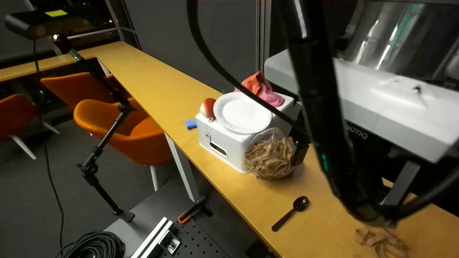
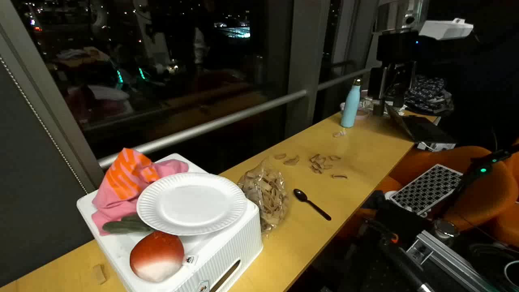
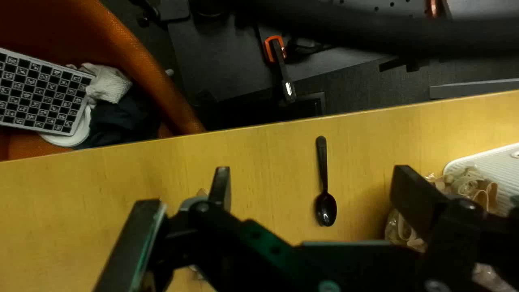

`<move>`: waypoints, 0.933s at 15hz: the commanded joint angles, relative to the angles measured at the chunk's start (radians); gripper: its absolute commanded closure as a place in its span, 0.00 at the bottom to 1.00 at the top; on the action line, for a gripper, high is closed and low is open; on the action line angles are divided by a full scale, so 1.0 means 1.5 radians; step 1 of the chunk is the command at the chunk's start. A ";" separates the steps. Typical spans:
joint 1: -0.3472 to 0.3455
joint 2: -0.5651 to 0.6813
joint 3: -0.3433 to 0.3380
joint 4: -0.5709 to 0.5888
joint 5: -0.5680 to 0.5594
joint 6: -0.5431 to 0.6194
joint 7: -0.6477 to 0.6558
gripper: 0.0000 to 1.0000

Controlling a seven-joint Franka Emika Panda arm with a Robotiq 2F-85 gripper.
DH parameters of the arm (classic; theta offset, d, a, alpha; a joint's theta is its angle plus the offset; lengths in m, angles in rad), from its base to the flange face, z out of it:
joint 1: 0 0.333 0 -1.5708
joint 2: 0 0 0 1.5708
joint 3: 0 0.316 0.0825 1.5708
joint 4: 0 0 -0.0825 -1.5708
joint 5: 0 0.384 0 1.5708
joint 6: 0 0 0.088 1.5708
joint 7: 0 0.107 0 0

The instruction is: Pick up some rubber bands on the table and put them in the plastic bag

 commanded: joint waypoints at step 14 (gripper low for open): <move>0.052 0.225 0.067 0.199 0.026 0.155 0.088 0.00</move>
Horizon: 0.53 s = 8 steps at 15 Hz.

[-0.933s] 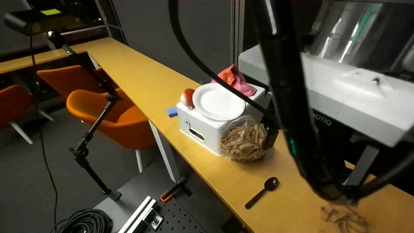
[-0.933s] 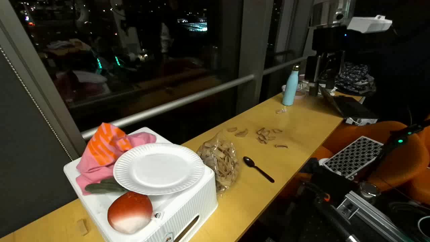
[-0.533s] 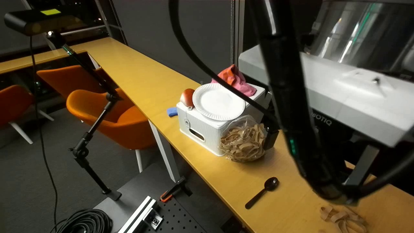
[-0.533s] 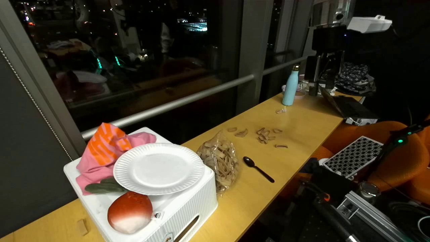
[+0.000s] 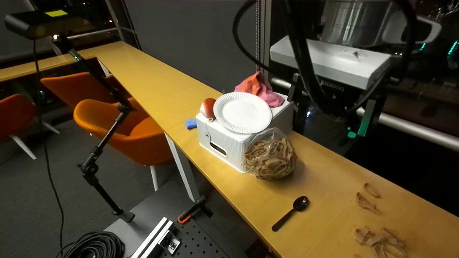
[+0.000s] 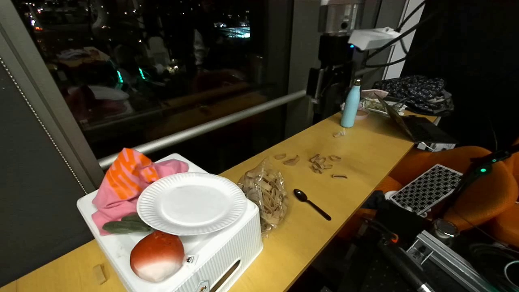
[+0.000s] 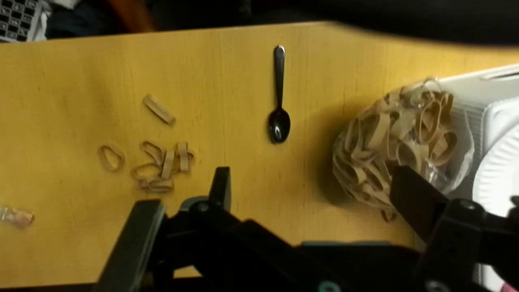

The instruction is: Pick up some rubber bands on the table and put them in the plastic bag

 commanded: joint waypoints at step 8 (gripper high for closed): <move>-0.034 0.155 -0.059 0.015 -0.120 0.214 0.222 0.00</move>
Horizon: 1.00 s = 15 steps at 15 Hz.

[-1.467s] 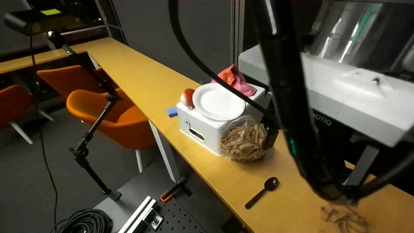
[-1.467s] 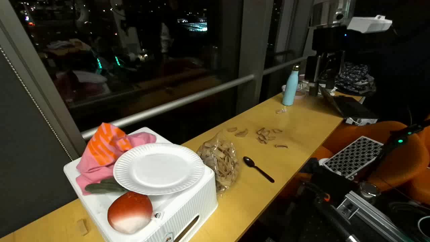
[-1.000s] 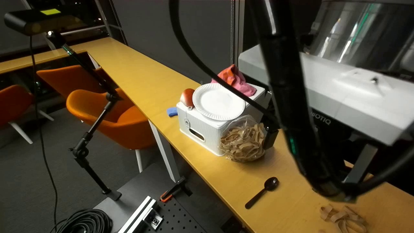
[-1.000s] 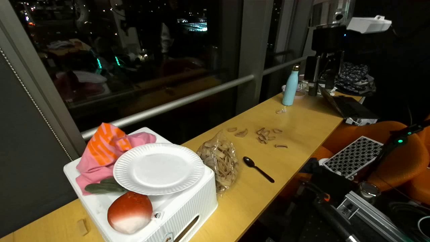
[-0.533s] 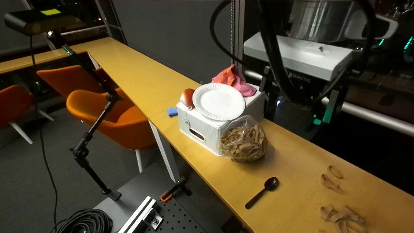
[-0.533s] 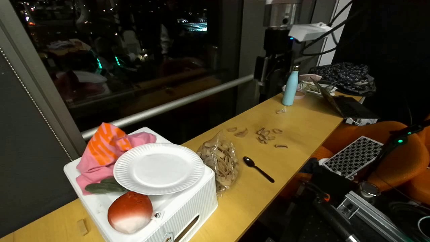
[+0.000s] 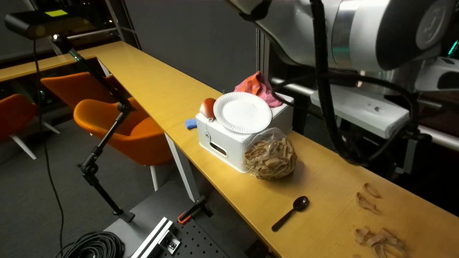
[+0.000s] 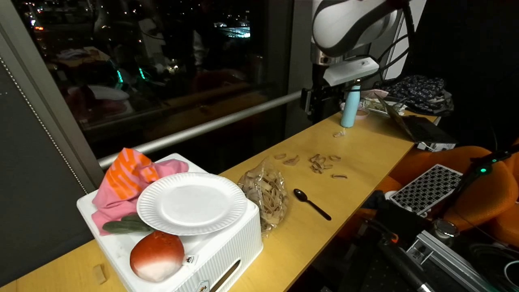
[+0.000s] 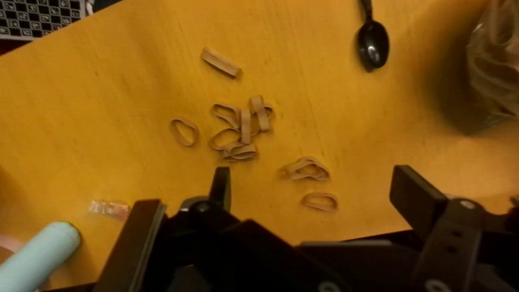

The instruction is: Pick up some rubber bands on the table and put them in the plastic bag

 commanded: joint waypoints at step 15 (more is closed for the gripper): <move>0.017 0.254 -0.005 0.074 0.032 0.206 0.030 0.00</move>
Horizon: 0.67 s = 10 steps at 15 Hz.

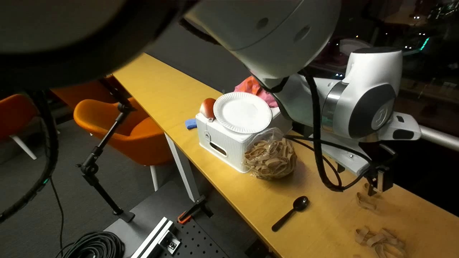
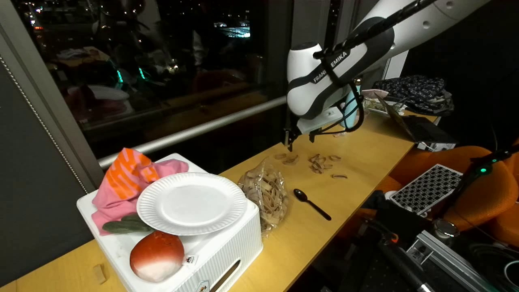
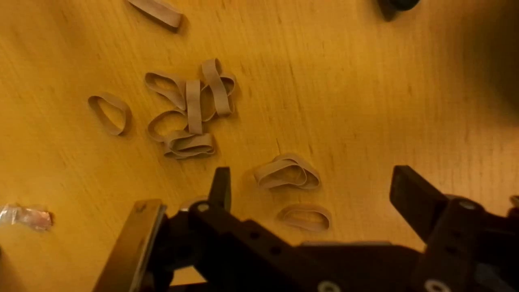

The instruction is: Pick up some rubber bands on the table and put them in the plastic bag

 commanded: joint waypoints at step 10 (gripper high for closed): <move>-0.027 0.087 -0.019 -0.015 0.051 0.047 -0.007 0.00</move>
